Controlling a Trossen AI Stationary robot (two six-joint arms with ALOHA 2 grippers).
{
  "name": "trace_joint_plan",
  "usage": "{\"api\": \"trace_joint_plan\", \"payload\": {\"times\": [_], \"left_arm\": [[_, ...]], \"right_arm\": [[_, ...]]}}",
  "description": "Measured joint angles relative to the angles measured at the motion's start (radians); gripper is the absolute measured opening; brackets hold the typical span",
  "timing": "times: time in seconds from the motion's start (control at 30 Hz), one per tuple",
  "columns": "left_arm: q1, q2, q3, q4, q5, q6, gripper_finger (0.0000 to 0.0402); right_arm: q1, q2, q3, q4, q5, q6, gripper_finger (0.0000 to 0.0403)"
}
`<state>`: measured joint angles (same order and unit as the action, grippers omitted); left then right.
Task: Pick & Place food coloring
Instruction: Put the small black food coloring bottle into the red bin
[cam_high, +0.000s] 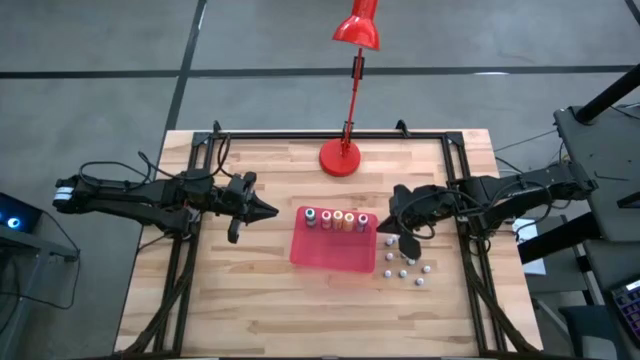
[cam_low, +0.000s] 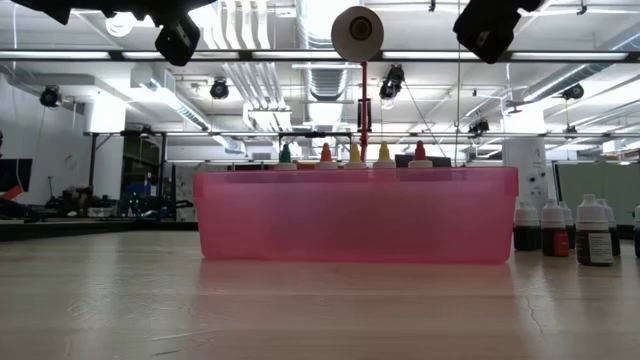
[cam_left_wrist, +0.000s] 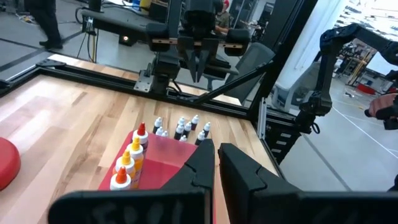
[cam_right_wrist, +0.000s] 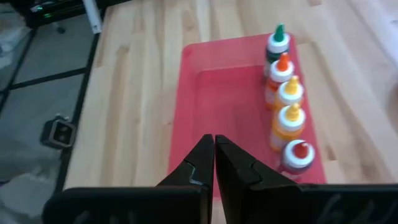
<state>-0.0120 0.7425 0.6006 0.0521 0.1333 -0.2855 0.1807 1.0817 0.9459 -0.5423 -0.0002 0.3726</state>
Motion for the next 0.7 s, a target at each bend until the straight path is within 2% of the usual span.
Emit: {"api": "trace_joint_plan", "payload": {"times": [0.13,0.33,0.7], "left_arm": [[0.0,0.0,0.0,0.0,0.0,-0.001,0.0],[0.0,0.0,0.0,0.0,0.0,-0.005,0.0],[0.0,0.0,0.0,0.0,0.0,-0.006,0.0]], "right_arm": [[0.008,0.003,-0.001,-0.005,-0.013,0.019,0.0008],[0.026,0.003,-0.002,-0.01,-0.087,0.024,0.0008],[0.031,0.003,-0.002,0.009,-0.112,0.152,0.0008]]}}
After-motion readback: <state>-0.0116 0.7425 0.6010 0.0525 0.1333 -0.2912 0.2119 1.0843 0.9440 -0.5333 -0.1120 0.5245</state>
